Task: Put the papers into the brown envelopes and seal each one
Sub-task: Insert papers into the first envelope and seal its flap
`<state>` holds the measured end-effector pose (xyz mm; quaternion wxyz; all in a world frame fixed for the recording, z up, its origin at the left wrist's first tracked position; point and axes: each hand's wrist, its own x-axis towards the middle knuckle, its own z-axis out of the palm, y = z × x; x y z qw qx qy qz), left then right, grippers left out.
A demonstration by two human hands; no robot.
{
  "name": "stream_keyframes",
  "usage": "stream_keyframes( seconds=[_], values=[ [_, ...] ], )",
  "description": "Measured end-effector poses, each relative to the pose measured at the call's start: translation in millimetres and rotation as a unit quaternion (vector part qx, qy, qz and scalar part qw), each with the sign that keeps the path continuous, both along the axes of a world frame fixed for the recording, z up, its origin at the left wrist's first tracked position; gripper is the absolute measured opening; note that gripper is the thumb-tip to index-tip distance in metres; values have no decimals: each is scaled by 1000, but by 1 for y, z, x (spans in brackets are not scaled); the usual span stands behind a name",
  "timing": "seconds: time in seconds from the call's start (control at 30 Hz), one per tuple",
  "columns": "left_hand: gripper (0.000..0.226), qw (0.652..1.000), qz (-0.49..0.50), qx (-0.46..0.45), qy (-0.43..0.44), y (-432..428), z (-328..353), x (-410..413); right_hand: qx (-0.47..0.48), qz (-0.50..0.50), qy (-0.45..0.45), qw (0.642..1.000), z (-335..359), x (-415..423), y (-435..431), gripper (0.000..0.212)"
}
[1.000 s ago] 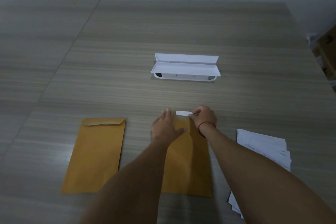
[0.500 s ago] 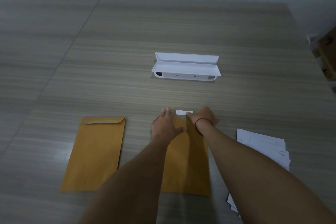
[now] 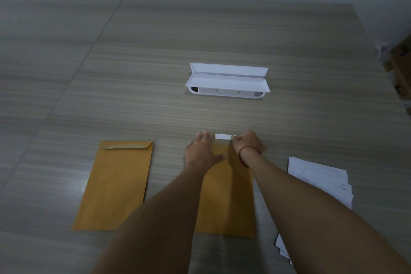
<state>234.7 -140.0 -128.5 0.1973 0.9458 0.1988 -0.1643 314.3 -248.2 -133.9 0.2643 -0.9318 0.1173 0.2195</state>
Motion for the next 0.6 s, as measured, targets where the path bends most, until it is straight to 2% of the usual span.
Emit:
stream_keyframes(
  seconds=[0.1,0.17,0.3,0.43,0.6],
  values=[
    [90,1000,1,-2,4,0,2,1,40,19,-15,999,-3,-3,-5,27],
    [89,1000,1,-1,9,0,4,1,62,-3,-29,998,-2,-2,-9,29],
    [89,1000,0,2,14,0,4,2,81,-152,-67,983,4,7,-25,31],
    [90,1000,-2,6,22,-1,4,2,143,-310,-52,938,3,20,-43,34],
    [88,999,-9,10,31,-3,5,3,220,-347,-30,911,7,21,-47,36]
  ],
)
